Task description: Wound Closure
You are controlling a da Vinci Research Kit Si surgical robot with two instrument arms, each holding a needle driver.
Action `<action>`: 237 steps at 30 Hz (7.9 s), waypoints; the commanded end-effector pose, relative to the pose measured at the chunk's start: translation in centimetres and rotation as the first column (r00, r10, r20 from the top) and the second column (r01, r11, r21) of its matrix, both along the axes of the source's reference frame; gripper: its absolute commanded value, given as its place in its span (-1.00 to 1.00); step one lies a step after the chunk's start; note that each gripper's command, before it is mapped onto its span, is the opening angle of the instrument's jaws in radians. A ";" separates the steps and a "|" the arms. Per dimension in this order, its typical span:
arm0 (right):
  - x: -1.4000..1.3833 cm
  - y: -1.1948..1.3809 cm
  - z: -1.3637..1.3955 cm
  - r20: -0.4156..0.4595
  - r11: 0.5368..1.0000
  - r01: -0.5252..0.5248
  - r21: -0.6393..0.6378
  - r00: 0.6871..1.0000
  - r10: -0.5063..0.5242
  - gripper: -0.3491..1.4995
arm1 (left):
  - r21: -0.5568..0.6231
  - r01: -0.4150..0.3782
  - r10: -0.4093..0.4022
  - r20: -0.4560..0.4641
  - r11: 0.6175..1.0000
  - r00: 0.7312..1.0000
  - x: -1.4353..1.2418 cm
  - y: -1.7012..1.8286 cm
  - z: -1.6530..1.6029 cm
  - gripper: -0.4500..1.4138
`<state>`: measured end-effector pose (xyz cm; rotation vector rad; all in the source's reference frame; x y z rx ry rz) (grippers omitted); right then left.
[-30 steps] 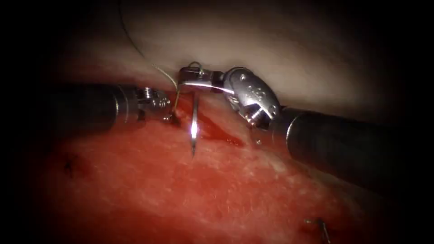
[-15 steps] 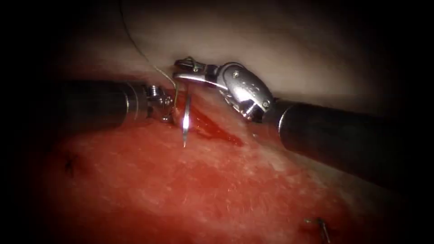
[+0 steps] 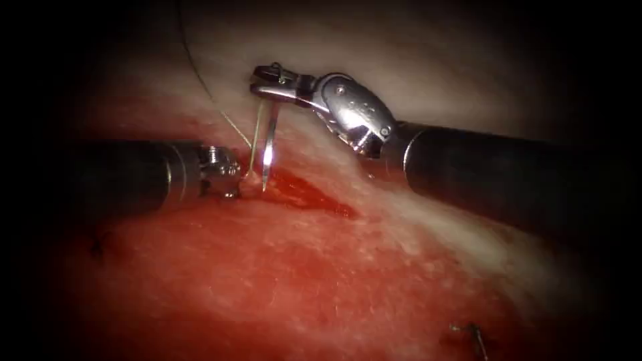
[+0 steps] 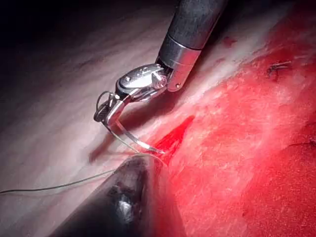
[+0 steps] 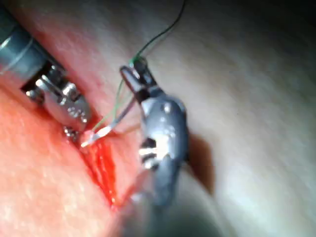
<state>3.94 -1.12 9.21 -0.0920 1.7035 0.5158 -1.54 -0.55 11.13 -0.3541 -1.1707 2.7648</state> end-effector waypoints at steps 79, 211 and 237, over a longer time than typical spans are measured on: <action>0.26 -0.53 0.22 0.062 0.998 -0.051 -0.032 0.997 0.053 -1.00 | -0.102 0.119 -0.106 0.125 0.988 0.987 0.15 -0.28 -0.87 -1.00; 0.54 -1.41 0.25 -0.404 0.157 0.410 0.898 0.912 -0.071 -1.00 | -0.088 0.240 -0.216 0.220 0.967 0.951 0.33 -0.63 -0.49 -1.00; 0.58 -1.47 0.22 -0.488 -0.155 0.506 0.848 0.861 0.143 -1.00 | -0.088 0.239 -0.215 0.220 0.967 0.951 0.35 -0.64 -0.50 -1.00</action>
